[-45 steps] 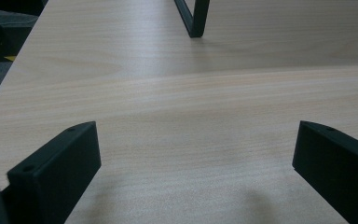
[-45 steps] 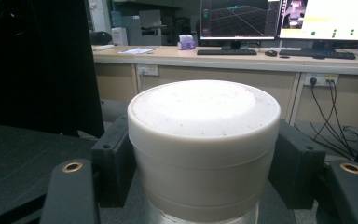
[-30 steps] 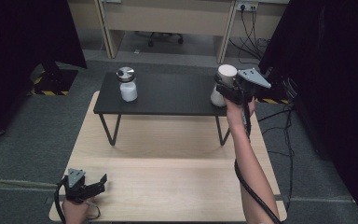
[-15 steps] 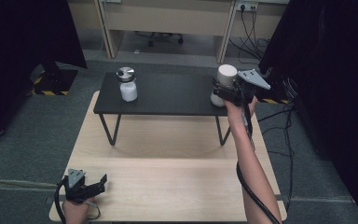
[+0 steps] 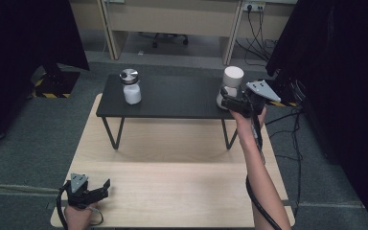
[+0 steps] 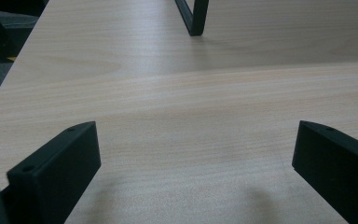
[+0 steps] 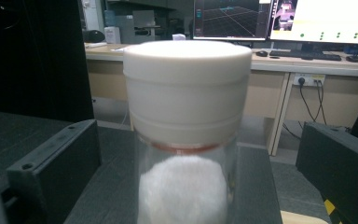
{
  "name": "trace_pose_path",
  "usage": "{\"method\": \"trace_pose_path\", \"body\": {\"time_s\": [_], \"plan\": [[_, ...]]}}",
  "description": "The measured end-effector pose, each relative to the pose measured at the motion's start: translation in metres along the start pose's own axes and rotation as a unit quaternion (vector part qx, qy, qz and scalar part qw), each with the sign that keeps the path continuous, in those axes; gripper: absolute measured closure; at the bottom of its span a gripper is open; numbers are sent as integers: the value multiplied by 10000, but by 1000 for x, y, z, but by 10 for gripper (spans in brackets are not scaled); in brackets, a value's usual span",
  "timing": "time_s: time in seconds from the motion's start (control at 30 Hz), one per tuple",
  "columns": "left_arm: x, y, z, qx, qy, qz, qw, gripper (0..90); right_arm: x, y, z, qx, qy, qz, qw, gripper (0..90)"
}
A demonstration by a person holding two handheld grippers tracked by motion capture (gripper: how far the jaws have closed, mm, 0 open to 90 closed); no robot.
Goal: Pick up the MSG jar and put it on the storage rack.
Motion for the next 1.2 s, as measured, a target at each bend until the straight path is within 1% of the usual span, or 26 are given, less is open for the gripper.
{"method": "trace_pose_path", "body": {"time_s": [0.13,0.3,0.37,0.47,0.6,0.73,0.93,1.2], "plan": [[0,0,1,30,15,-2,10000,1,-1,-7,-11,-2,-4,-29,10000,2],[-1,0,0,1,23,-12,10000,0,-3,-20,-27,77,-6,-60,10000,3],[-1,0,0,17,29,4,10000,0,-3,-27,-34,114,-22,6,9999,2],[-2,0,1,3,29,11,10000,0,-5,-36,-44,146,-43,181,9997,3],[-2,0,0,3,30,12,10000,0,-5,-47,-56,185,-88,240,9995,2],[-1,0,0,-15,20,-3,10000,0,-5,-60,-67,169,-193,234,9994,2],[-2,0,0,-7,19,-2,10000,0,-5,-80,-81,291,-250,145,9992,2],[-2,0,1,20,22,3,10000,0,-9,-104,-101,416,-347,146,9984,2]]}}
Point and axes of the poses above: each handheld gripper's, and its own axes: z roughly forward along the jaws, y roughly out of its top, x roughly to its left, the point moved 10 cm from there along z, roughly forward along the jaws, and after that the axes turned 8 degrees about -x, right-handed, at the moved point
